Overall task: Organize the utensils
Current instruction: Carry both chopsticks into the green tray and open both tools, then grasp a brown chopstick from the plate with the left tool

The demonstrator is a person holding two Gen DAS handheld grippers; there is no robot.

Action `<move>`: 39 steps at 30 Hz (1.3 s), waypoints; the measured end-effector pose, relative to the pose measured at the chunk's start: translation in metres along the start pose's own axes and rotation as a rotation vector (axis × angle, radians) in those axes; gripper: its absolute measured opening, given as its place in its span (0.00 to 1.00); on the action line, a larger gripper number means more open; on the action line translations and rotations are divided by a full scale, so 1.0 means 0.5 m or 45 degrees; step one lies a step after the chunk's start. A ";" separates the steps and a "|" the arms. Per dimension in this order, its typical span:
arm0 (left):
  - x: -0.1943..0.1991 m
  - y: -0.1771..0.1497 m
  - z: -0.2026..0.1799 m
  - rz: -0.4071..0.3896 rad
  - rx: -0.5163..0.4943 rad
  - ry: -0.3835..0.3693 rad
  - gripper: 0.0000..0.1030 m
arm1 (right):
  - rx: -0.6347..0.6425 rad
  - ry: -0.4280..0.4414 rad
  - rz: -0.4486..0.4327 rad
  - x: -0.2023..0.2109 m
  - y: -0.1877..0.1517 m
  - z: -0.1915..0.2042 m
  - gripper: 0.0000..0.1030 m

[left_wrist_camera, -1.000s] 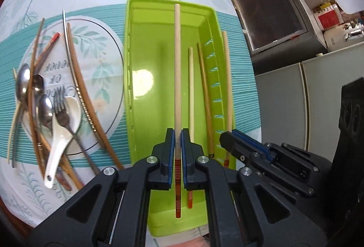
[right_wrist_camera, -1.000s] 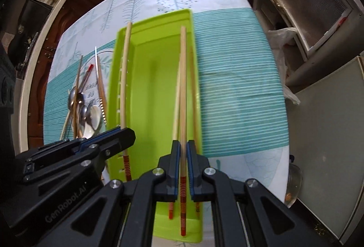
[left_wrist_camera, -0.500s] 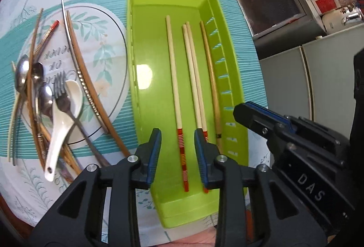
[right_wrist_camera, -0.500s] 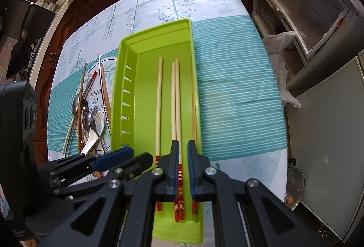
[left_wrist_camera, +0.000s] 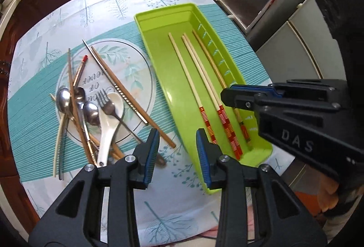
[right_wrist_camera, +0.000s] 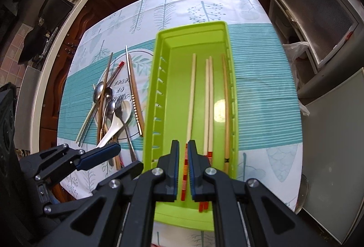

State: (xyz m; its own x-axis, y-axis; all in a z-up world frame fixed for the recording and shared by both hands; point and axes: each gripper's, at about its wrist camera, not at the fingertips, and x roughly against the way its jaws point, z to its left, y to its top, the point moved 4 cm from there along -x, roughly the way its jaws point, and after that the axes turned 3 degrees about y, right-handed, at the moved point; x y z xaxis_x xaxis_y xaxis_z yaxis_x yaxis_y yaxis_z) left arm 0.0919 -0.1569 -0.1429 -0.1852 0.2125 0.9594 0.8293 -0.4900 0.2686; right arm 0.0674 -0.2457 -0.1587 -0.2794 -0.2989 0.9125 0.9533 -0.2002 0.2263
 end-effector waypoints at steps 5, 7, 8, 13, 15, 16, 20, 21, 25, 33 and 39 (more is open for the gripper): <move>0.062 -0.023 0.053 -0.053 -0.004 0.019 0.29 | 0.043 0.017 -0.014 0.014 -0.005 0.034 0.07; 0.084 -0.028 0.079 -0.062 0.005 0.060 0.29 | 0.065 0.030 -0.021 0.020 -0.006 0.053 0.07; 0.090 -0.029 0.091 -0.064 0.015 0.075 0.29 | 0.077 0.034 -0.024 0.023 -0.005 0.062 0.07; 0.119 -0.040 0.174 -0.046 0.084 0.130 0.29 | 0.139 0.057 -0.034 0.029 0.006 0.113 0.07; 0.123 -0.041 0.203 -0.033 0.112 0.159 0.32 | 0.158 0.063 -0.031 0.025 0.012 0.132 0.07; 0.125 -0.042 0.218 -0.033 0.128 0.180 0.33 | 0.166 0.065 -0.029 0.022 0.015 0.140 0.07; 0.129 -0.039 0.261 -0.071 0.179 0.189 0.40 | 0.187 0.070 -0.008 0.000 0.035 0.170 0.07; 0.124 -0.037 0.271 -0.075 0.192 0.186 0.40 | 0.190 0.072 -0.002 -0.006 0.041 0.176 0.07; 0.068 -0.023 0.301 -0.027 0.230 0.193 0.40 | 0.192 0.077 0.025 -0.038 0.068 0.195 0.07; -0.088 -0.012 0.353 0.147 0.398 0.149 0.20 | 0.155 0.098 0.072 -0.094 0.097 0.201 0.07; -0.121 -0.008 0.359 0.179 0.428 0.136 0.20 | 0.152 0.110 0.094 -0.115 0.105 0.200 0.07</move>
State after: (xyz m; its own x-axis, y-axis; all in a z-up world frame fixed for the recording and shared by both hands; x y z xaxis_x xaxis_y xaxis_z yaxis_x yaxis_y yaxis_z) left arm 0.1942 -0.0160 -0.2176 -0.0962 0.0648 0.9932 0.9740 -0.1995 0.1074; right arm 0.1451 -0.1458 -0.1651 -0.2117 -0.3890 0.8966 0.9771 -0.0640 0.2029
